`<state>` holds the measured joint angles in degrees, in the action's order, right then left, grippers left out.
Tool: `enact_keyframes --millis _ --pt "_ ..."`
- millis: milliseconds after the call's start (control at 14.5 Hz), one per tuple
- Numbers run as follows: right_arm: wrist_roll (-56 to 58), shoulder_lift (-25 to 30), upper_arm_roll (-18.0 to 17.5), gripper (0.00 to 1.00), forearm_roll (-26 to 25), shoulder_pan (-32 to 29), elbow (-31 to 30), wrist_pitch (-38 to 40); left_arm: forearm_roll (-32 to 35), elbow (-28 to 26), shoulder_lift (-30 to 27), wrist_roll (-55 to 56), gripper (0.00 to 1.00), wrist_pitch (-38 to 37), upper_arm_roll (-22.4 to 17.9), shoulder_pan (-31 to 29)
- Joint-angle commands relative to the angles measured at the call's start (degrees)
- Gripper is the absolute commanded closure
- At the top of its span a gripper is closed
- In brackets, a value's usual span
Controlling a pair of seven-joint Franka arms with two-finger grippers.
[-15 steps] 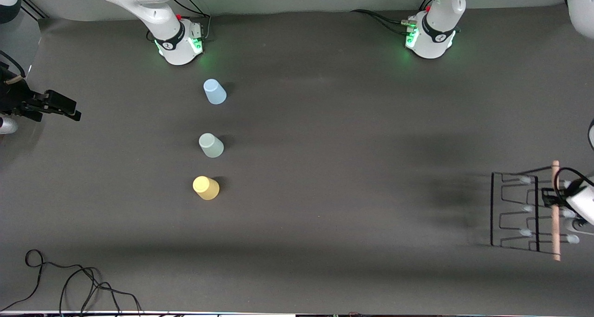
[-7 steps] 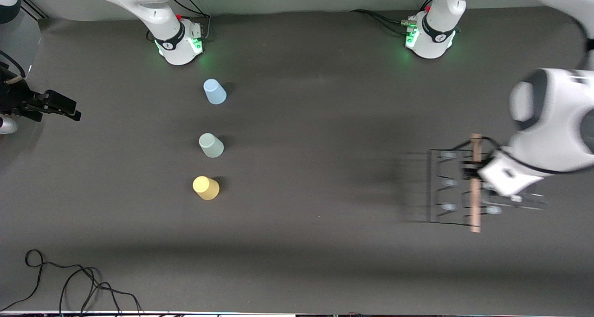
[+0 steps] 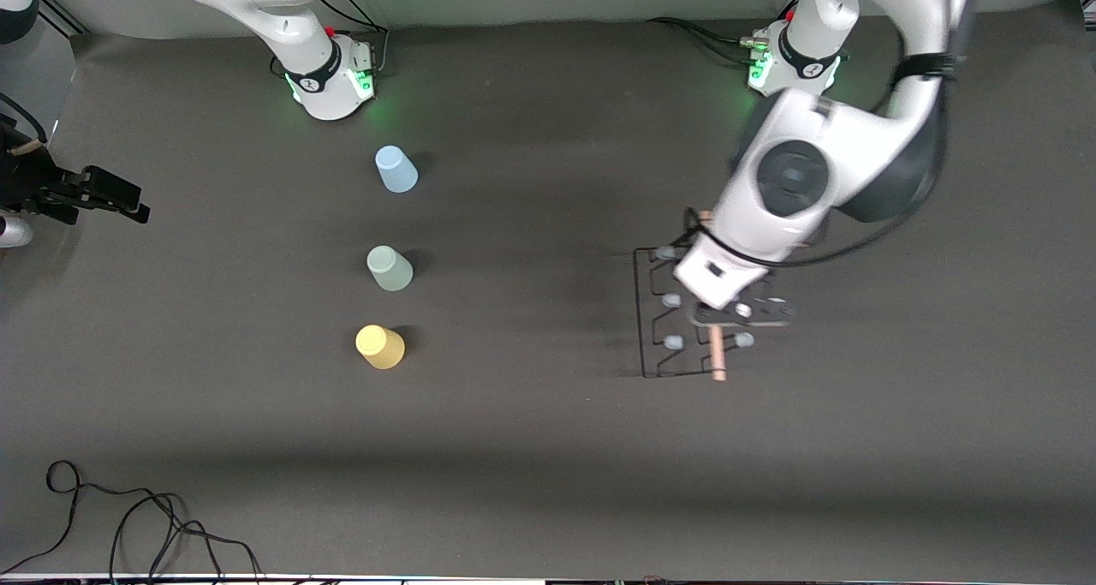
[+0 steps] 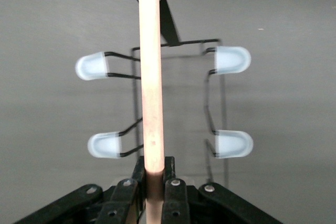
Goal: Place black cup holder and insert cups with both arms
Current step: 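Grasp the rack's wooden handle with the left gripper and lift, then carry the rack to the table middle and set it down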
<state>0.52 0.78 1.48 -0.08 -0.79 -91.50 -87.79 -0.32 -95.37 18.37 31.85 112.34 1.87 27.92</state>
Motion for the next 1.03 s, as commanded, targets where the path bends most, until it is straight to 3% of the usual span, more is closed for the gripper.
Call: enact_keyframes --millis 0,481,962 --pt "1.0 -0.5 0.2 0.00 0.7 -0.1 1.2 1.1 -0.1 -2.4 -0.9 8.8 1.00 3.8 -1.3 6.8" --pt "1.0 -0.5 0.2 0.00 0.7 -0.1 1.2 1.3 0.7 -1.5 3.0 13.0 1.00 8.5 -1.3 16.3" --pt "1.0 -0.5 0.2 0.00 0.7 -0.1 1.2 1.3 1.6 -1.5 5.9 19.7 1.00 14.2 -1.3 20.3"
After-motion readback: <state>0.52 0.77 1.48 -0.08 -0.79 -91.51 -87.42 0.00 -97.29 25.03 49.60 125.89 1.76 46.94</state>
